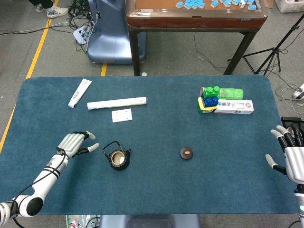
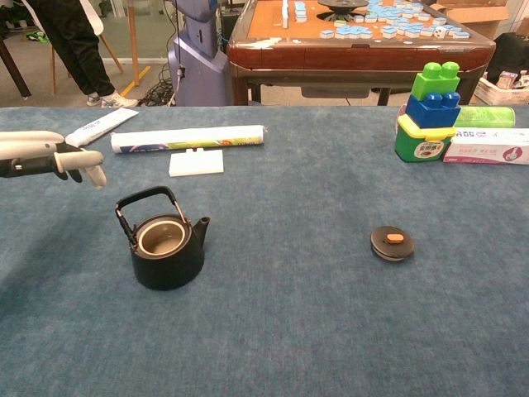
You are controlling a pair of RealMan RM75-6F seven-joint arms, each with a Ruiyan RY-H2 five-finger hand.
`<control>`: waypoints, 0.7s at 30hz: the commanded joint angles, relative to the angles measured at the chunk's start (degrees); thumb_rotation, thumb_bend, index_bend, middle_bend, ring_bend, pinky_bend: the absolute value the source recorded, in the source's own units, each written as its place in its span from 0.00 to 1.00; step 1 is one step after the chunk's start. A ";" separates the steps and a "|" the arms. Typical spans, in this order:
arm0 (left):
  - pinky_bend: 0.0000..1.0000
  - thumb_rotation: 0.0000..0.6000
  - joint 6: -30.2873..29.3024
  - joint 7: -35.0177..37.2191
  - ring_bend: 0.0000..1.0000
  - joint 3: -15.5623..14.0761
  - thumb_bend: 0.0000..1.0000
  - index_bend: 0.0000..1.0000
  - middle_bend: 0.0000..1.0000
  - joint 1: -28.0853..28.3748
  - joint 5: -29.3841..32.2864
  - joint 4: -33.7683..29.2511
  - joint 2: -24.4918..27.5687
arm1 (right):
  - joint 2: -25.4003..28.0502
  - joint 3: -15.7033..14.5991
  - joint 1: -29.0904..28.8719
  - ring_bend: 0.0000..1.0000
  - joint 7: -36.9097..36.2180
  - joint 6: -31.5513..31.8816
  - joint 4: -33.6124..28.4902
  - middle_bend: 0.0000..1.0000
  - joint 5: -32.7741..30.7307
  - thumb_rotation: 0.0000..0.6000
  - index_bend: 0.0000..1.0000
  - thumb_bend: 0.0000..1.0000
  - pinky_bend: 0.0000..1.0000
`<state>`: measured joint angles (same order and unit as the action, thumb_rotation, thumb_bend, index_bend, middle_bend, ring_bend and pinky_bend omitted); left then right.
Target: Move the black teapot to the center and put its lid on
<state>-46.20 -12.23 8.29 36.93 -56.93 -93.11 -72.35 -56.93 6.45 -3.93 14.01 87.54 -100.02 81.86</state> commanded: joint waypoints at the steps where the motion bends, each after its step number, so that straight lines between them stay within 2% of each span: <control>1: 0.15 0.00 0.31 -0.80 0.21 -0.39 0.11 0.30 0.24 0.87 0.56 -0.02 -0.90 | 0.02 -0.05 0.15 0.00 -0.20 0.06 0.13 0.19 -0.12 1.00 0.22 0.28 0.05; 14: 0.15 0.00 0.47 -2.50 0.21 -0.90 0.11 0.35 0.24 3.72 2.80 0.60 -3.82 | -0.04 -0.26 1.04 0.00 -1.16 0.85 0.77 0.19 -0.27 1.00 0.22 0.28 0.05; 21: 0.15 0.00 -0.05 -1.77 0.21 -0.90 0.11 0.42 0.24 4.32 2.43 0.07 -4.53 | -0.07 -0.28 1.30 0.00 -1.59 1.11 1.04 0.19 -0.13 1.00 0.22 0.28 0.05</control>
<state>-46.14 -14.10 7.38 41.22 -54.39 -92.94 -76.86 -57.00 6.17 -2.65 12.43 88.65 -98.99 81.72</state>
